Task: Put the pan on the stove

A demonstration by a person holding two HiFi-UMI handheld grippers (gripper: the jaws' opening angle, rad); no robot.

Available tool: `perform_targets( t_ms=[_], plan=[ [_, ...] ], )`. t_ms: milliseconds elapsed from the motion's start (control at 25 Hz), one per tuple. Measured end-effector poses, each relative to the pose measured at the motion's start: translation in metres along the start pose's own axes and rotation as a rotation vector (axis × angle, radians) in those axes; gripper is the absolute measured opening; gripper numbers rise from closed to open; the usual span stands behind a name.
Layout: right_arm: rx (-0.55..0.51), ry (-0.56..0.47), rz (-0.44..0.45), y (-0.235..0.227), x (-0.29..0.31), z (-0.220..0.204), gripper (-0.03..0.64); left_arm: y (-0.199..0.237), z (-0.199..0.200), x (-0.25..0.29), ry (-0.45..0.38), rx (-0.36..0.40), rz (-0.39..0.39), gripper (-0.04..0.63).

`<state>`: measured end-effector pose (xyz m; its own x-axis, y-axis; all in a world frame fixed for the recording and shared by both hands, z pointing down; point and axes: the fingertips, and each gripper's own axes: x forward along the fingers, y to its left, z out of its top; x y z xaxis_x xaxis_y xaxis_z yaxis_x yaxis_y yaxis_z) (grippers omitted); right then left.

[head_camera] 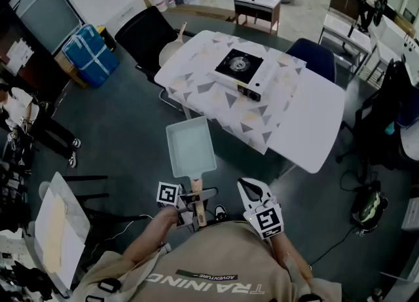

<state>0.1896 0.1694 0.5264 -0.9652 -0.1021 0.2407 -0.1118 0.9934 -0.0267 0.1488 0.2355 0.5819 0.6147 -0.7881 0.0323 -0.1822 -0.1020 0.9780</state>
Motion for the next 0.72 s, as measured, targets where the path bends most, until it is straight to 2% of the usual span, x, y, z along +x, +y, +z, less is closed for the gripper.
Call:
perform_targets(
  t_ms=[240, 720],
  plan=[
    [0.011, -0.020, -0.021, 0.004, -0.001, -0.011, 0.002, 0.003, -0.004, -0.010, -0.043, -0.015, 0.004, 0.032],
    [-0.011, -0.031, -0.027, 0.013, 0.028, 0.003, 0.002, 0.009, 0.013, -0.035, -0.045, 0.004, 0.026, 0.037]
  ],
)
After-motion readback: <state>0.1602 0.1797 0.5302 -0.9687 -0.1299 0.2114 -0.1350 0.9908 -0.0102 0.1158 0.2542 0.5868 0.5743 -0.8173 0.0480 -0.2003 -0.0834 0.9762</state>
